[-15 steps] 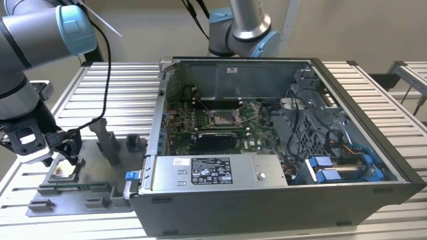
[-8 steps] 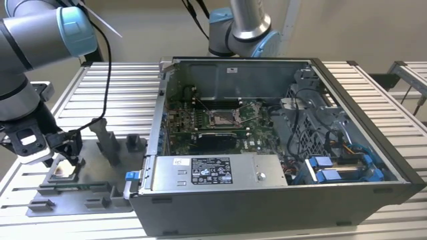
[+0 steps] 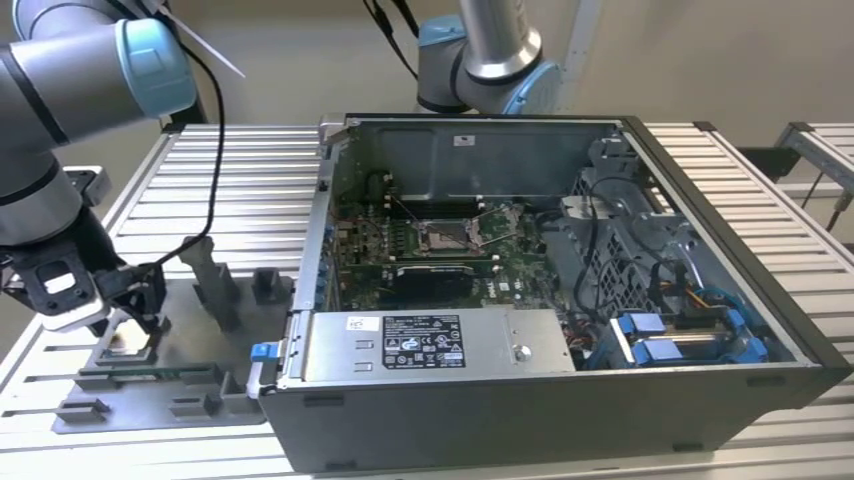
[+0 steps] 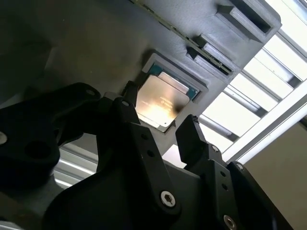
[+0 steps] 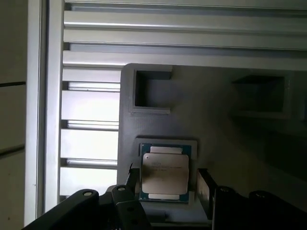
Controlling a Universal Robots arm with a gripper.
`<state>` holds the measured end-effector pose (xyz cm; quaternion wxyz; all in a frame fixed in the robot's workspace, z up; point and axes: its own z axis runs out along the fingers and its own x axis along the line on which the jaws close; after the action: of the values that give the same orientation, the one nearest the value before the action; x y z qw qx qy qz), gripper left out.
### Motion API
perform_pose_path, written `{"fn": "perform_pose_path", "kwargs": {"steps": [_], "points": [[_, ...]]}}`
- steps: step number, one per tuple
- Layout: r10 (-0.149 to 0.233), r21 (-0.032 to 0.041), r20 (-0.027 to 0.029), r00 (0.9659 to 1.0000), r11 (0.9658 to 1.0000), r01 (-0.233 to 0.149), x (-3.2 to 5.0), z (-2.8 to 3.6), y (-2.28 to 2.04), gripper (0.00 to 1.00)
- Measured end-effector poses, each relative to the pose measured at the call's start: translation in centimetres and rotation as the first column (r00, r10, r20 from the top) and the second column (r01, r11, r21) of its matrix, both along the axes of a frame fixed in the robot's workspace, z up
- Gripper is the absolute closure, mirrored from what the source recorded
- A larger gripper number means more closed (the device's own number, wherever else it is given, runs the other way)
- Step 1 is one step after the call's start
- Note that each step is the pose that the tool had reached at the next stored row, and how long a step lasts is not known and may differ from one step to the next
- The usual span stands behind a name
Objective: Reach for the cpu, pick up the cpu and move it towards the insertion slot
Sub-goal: 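Pick up the cpu and move it towards the insertion slot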
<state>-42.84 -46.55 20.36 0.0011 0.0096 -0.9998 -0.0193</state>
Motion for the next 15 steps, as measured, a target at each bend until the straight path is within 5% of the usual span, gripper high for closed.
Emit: {"fn": "perform_pose_path", "kwargs": {"steps": [15], "points": [[0.000,-0.0001,-0.0001,1.0000,1.0000,0.000,-0.16,-1.19,-0.01,0.00]]}}
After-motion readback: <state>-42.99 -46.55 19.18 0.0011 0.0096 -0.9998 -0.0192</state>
